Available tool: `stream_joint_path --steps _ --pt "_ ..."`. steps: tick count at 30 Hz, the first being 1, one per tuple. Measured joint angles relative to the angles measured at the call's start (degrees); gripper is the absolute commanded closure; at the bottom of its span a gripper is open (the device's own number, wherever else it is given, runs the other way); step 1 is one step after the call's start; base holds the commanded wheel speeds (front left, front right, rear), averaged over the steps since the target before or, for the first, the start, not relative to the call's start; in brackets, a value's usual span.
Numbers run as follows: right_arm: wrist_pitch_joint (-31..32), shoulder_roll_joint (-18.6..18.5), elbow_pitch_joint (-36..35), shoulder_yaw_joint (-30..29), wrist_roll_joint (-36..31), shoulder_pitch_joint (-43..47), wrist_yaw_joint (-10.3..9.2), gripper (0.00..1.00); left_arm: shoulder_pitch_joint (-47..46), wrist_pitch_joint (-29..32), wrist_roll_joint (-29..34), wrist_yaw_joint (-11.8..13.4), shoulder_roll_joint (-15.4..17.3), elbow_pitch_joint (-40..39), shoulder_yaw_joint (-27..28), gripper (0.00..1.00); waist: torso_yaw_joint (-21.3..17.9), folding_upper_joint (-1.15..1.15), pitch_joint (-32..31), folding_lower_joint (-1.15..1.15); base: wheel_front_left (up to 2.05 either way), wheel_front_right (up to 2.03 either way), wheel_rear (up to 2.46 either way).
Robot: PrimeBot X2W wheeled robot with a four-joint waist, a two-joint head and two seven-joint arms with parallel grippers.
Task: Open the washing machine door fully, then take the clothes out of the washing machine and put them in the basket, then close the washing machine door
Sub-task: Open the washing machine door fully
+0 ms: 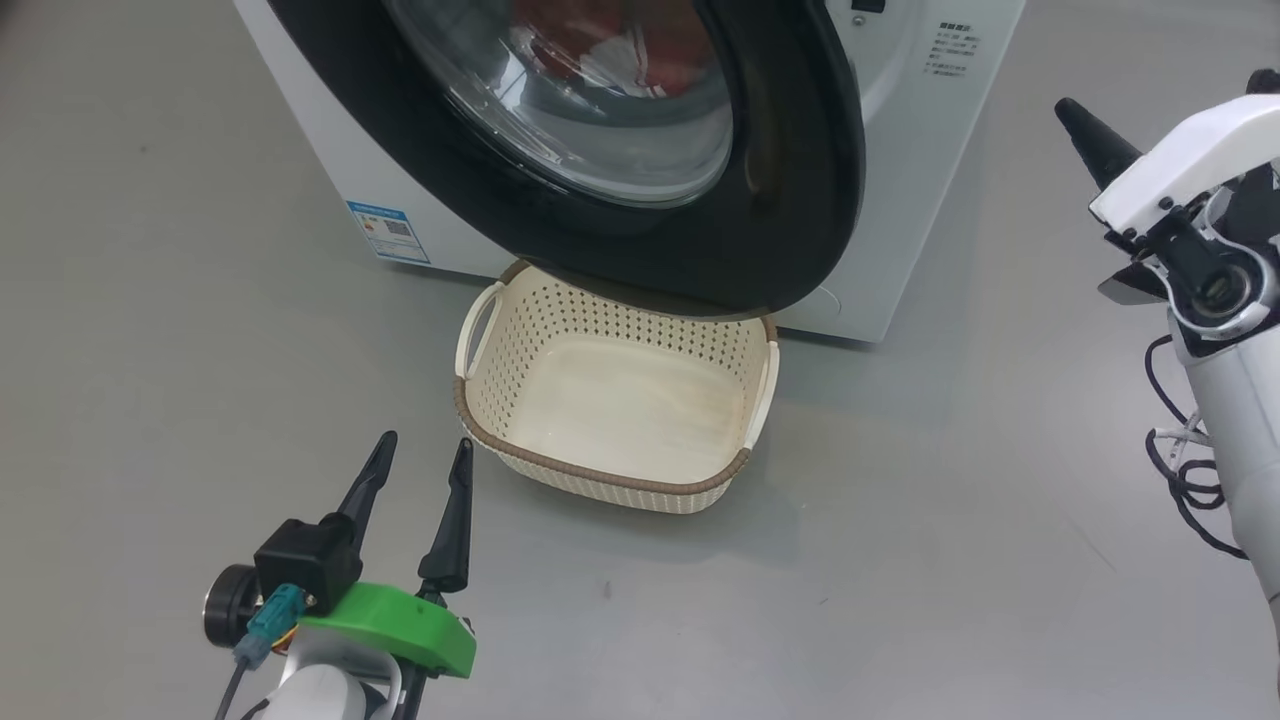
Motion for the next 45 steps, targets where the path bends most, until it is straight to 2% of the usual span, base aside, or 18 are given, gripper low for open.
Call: stream_joint_path --steps 4,7,13,23,30,31,32,33,39,45 --pt "-5.88 -0.98 -8.10 4.80 -6.44 3.03 -0.09 1.00 0.57 0.00 0.10 0.00 0.03 -0.86 0.49 0.00 -1.58 0.00 -0.89 0.00 0.00 0.00 0.00" --pt "-9.99 -0.86 -12.02 6.80 -8.64 5.80 -0.09 1.00 0.69 0.00 0.14 0.00 0.03 -1.44 0.86 0.00 -2.73 0.00 -1.43 0.00 0.00 0.00 0.00" --pt "-17.12 -3.58 -14.91 9.88 -14.25 12.48 -0.09 1.00 1.09 0.00 0.54 -0.01 0.04 -1.82 1.26 0.00 -4.81 0.00 -2.38 0.00 0.00 0.00 0.00" --pt "-27.72 -8.15 -16.69 11.05 -24.07 19.91 -0.23 1.00 2.29 0.00 0.56 -0.19 0.05 -1.88 1.27 0.00 -6.15 0.00 -3.90 0.00 0.00 0.00 0.00" --pt "-32.75 -7.56 -17.82 11.16 -26.71 26.60 -4.79 1.00 3.26 0.00 0.65 -0.19 0.07 -1.96 1.78 0.00 -6.43 0.00 -4.78 0.00 0.00 0.00 0.00" --pt "-32.92 -7.46 -18.02 11.15 -27.16 27.29 -5.38 0.92 3.33 0.00 0.65 -0.19 0.08 -1.97 1.89 0.00 -6.49 0.00 -4.88 0.00 0.00 0.00 0.00" --pt "-33.28 -7.28 -18.26 11.13 -27.52 27.87 -6.03 0.53 3.41 0.00 0.68 -0.19 0.08 -1.97 2.05 0.00 -6.56 0.00 -5.01 0.00 0.00 0.00 0.00" --pt "-33.51 -6.97 -18.39 11.00 -27.77 28.37 -6.61 0.00 3.53 0.00 0.78 -0.19 0.08 -1.97 2.30 0.00 -6.65 0.00 -5.18 0.00 0.00 0.00 0.00" --pt "-33.66 -5.03 -18.61 9.81 -27.48 33.41 -9.21 0.00 5.00 0.00 1.12 -0.19 0.11 -1.79 2.75 0.00 -7.27 0.00 -6.62 0.00 0.00 0.00 0.00" --pt "-33.68 -4.61 -21.48 8.36 -27.52 36.45 -10.72 0.00 5.63 0.00 1.14 -0.19 0.13 -2.01 2.77 0.00 -7.91 0.00 -7.59 0.00 0.00 0.00 0.00"
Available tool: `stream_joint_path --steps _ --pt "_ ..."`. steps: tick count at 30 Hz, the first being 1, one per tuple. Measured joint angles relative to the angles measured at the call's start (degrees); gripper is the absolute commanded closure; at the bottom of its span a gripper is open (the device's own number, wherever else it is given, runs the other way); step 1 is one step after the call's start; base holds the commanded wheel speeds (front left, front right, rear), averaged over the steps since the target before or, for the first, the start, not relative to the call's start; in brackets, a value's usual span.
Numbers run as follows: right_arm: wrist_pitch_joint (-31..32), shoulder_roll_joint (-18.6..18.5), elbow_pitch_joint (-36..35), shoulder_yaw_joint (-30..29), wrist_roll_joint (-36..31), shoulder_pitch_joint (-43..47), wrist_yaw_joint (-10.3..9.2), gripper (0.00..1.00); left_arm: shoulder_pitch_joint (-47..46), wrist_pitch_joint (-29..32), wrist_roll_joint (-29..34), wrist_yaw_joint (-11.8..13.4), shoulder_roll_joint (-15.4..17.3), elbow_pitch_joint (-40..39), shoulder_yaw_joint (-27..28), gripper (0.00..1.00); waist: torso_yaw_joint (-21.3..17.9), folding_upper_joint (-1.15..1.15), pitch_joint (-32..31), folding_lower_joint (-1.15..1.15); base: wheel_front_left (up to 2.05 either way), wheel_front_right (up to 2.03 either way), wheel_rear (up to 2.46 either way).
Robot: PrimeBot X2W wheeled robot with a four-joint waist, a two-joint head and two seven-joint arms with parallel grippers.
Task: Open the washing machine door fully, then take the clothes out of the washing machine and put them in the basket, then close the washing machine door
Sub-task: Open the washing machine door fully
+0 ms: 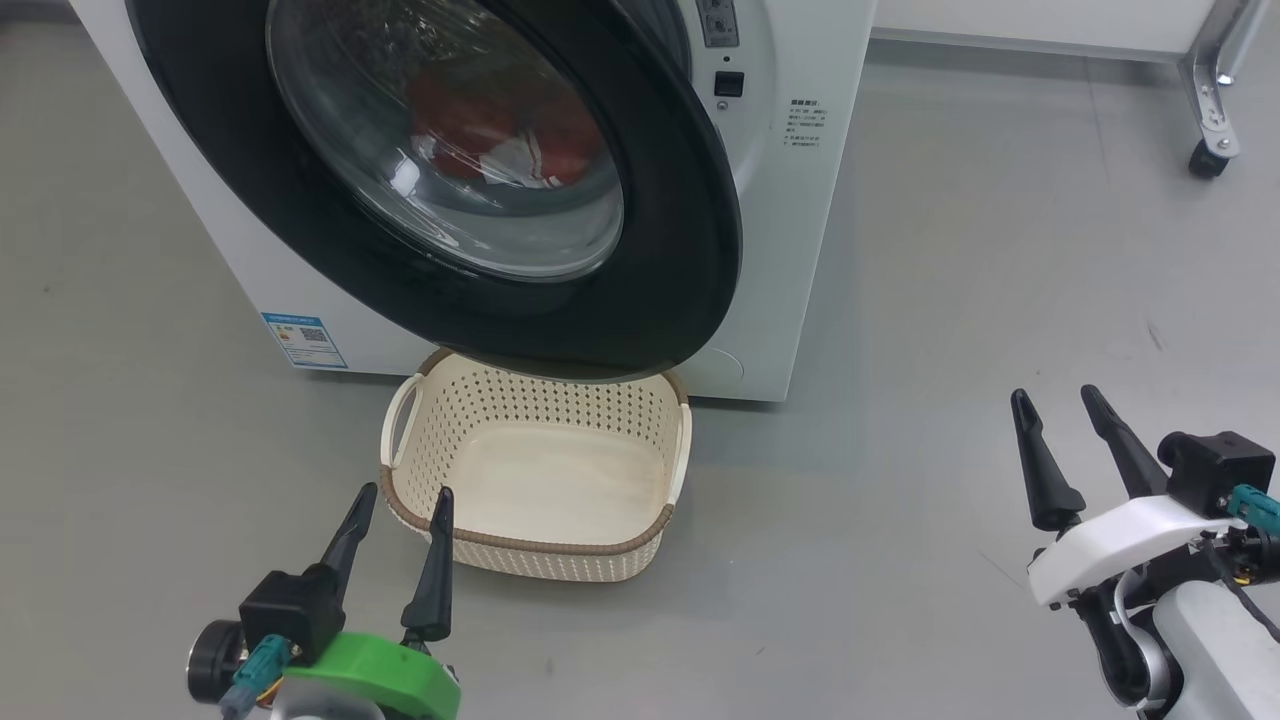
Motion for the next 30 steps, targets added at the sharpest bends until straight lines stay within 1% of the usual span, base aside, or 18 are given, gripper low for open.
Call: stream_joint_path --steps 2,4,5,10,12,15,19,30 --pt "-0.05 0.36 -0.87 -0.91 -0.03 1.05 -0.49 0.00 0.06 0.00 0.09 0.00 0.02 -0.14 0.02 0.00 -0.10 0.00 -0.03 0.00 0.00 0.00 0.00" --pt "-0.05 0.89 -1.71 -2.16 0.14 2.05 -0.58 0.00 0.07 0.00 0.43 0.00 0.03 -0.25 0.12 0.00 -0.18 0.00 -0.05 0.00 0.00 0.00 0.00" --pt "-0.05 0.99 -2.08 -2.54 0.18 2.50 -1.01 0.00 0.08 0.00 0.43 0.01 0.03 -0.29 0.22 0.00 -0.23 0.00 -0.06 0.00 0.00 0.00 0.00" --pt "-0.07 1.16 -4.71 -4.46 -0.33 4.26 -1.07 0.00 0.09 0.00 0.43 0.02 0.09 -0.71 0.73 0.00 -0.51 0.00 -0.03 0.00 0.00 0.00 0.00" --pt "-0.07 1.53 -5.93 -5.33 -0.88 4.48 -1.55 0.00 0.09 0.00 0.43 0.02 0.09 -0.83 0.74 0.00 -0.62 0.00 0.02 0.00 0.00 0.00 0.00" --pt "-0.07 1.98 -7.40 -6.23 -1.82 5.07 -1.57 0.00 0.09 0.00 0.43 0.02 0.09 -0.91 0.74 0.00 -0.76 0.00 0.12 0.00 0.00 0.00 0.00" --pt "-0.07 2.66 -8.58 -7.02 -2.29 6.53 -1.99 0.00 0.09 0.00 0.43 0.02 0.10 -0.94 0.71 0.00 -0.84 0.00 0.28 0.00 0.00 0.00 0.00" --pt "-0.08 3.25 -10.71 -7.69 -4.03 8.49 -1.99 0.00 0.09 0.00 0.82 0.02 0.10 -1.03 0.67 0.00 -0.73 0.00 0.60 0.00 0.00 0.00 0.00"
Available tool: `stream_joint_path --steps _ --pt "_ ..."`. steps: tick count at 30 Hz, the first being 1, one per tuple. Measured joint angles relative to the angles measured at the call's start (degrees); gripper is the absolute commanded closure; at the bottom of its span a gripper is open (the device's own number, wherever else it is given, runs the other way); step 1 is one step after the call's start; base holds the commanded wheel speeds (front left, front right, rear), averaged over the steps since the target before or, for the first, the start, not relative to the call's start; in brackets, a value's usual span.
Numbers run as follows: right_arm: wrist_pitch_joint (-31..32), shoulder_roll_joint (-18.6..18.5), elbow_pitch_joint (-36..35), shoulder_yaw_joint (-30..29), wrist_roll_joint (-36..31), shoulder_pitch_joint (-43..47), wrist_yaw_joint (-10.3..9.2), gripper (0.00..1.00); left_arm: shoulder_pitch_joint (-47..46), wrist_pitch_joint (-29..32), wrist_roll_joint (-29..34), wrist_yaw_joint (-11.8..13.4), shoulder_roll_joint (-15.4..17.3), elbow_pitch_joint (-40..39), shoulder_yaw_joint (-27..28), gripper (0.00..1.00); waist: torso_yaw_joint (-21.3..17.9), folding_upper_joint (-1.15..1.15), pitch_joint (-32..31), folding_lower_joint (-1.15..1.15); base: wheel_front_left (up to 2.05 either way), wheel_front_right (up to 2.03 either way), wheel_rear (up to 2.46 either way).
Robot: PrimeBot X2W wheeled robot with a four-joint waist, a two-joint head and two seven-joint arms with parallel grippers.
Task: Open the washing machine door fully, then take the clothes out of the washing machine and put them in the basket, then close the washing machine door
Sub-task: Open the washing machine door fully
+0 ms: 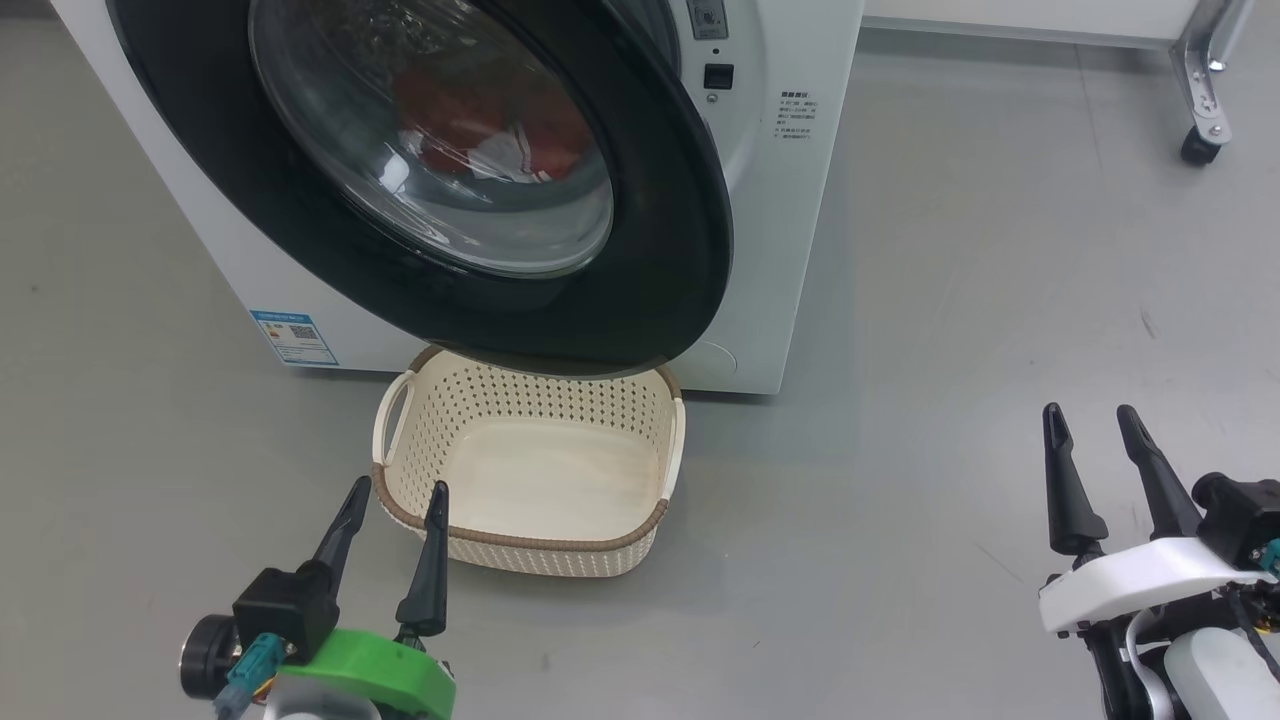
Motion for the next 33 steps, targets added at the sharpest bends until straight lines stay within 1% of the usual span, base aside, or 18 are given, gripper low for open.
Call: stream_joint_path --steps 33 --pt "-0.41 1.12 -3.07 -2.43 -2.74 3.19 0.08 0.00 0.00 0.00 0.00 -0.01 0.01 -0.03 -0.23 0.00 0.39 0.00 0.44 0.00 0.00 0.00 0.00"
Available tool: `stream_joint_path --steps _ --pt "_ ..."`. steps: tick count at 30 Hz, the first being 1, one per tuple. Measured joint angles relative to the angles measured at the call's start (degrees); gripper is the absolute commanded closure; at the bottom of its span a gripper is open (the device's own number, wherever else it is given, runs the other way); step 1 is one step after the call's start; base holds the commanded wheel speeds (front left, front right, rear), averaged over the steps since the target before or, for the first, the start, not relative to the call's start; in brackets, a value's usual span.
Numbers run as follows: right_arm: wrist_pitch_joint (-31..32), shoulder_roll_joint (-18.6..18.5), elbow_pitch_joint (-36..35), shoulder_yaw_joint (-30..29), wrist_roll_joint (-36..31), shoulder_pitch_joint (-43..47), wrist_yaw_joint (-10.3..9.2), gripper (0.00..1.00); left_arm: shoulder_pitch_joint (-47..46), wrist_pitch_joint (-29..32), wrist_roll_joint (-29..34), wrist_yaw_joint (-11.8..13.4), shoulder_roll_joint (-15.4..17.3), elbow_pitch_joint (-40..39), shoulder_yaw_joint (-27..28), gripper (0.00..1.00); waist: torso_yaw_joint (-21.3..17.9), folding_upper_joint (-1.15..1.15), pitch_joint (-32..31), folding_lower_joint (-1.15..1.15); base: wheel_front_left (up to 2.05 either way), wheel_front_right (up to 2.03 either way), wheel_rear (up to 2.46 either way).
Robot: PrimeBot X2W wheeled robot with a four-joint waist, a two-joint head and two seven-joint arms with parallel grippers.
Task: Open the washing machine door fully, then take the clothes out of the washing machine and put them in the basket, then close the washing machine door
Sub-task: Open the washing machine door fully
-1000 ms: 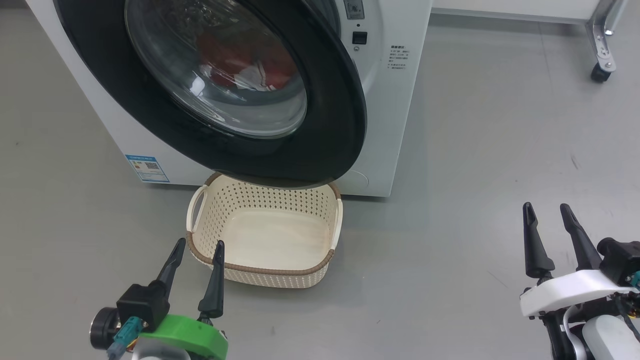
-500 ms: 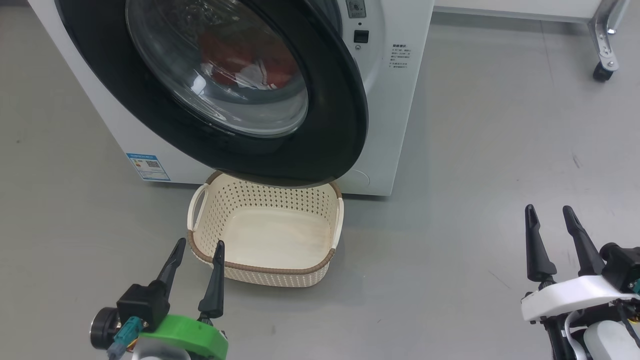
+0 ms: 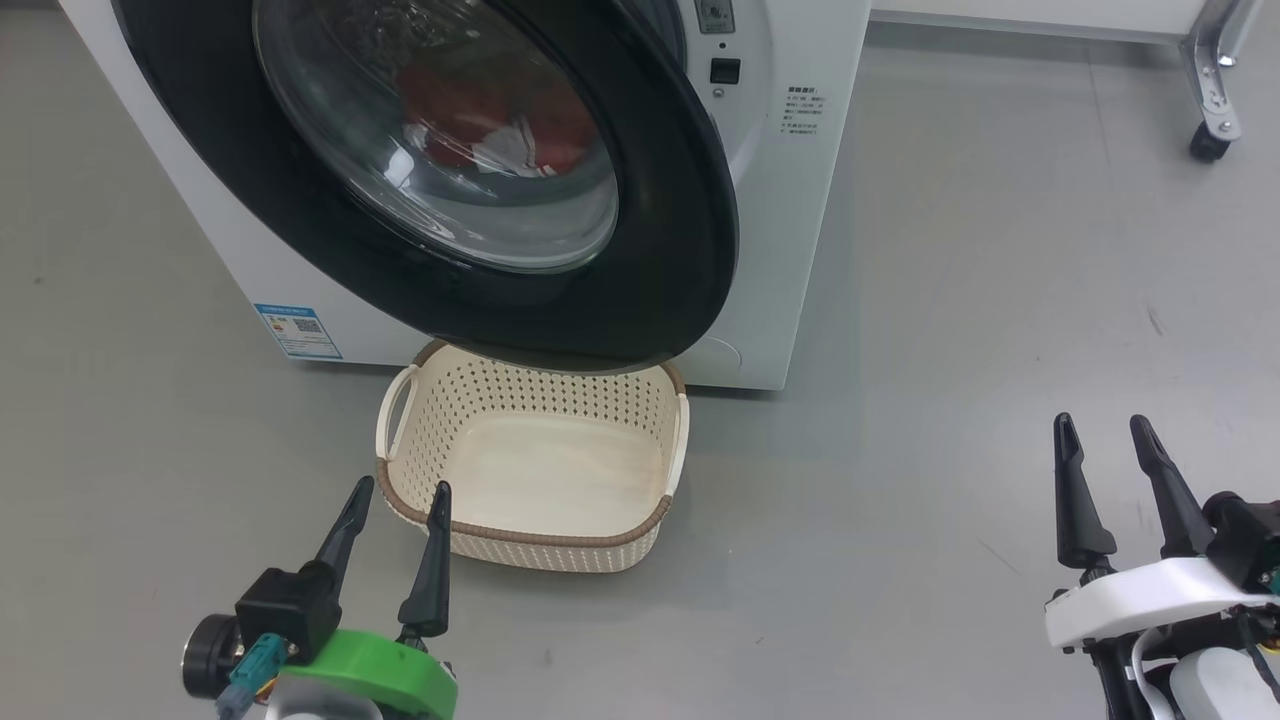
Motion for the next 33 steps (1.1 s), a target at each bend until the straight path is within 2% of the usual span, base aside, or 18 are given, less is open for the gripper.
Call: stream_joint_path --steps 5,6,7,13,23,29,33 --pt "0.00 0.02 -0.25 -0.15 -0.44 0.26 0.02 0.00 0.00 0.00 0.00 0.00 0.00 -0.01 -0.02 0.00 0.02 0.00 0.23 0.00 0.00 0.00 0.00" --pt "0.00 0.02 -0.27 -0.20 -0.44 0.27 0.23 0.28 0.00 0.00 0.00 0.00 0.00 -0.01 -0.04 0.00 0.04 0.00 0.29 0.00 0.00 0.00 0.00" --pt "-0.01 0.02 -0.27 -0.18 -0.44 0.28 0.53 1.00 0.00 0.00 0.00 0.00 0.00 -0.01 -0.08 0.00 0.06 0.00 0.36 0.00 0.00 0.00 0.00" --pt "-0.01 0.02 -0.58 -0.54 0.23 0.32 1.22 1.00 -0.01 0.00 0.00 -0.02 0.00 -0.18 -0.52 0.00 0.30 0.00 1.08 0.00 0.00 0.00 0.00" --pt "1.55 2.59 -0.98 -3.91 10.21 -3.16 4.76 1.00 -0.37 0.00 0.00 -0.24 0.01 -0.40 -1.55 0.00 1.47 0.00 3.41 0.00 0.00 0.00 0.00" --pt "4.30 4.99 -1.18 -6.21 17.92 -7.31 6.30 1.00 -1.09 0.00 0.00 -0.66 0.02 -0.45 -2.01 0.00 2.26 0.00 4.58 0.00 0.00 0.00 0.00" --pt "9.17 10.46 -0.93 -9.88 32.17 -11.48 7.06 1.00 -2.03 0.00 0.00 -0.68 0.01 -0.58 -2.44 0.00 3.20 0.00 5.79 0.00 0.00 0.00 0.00"
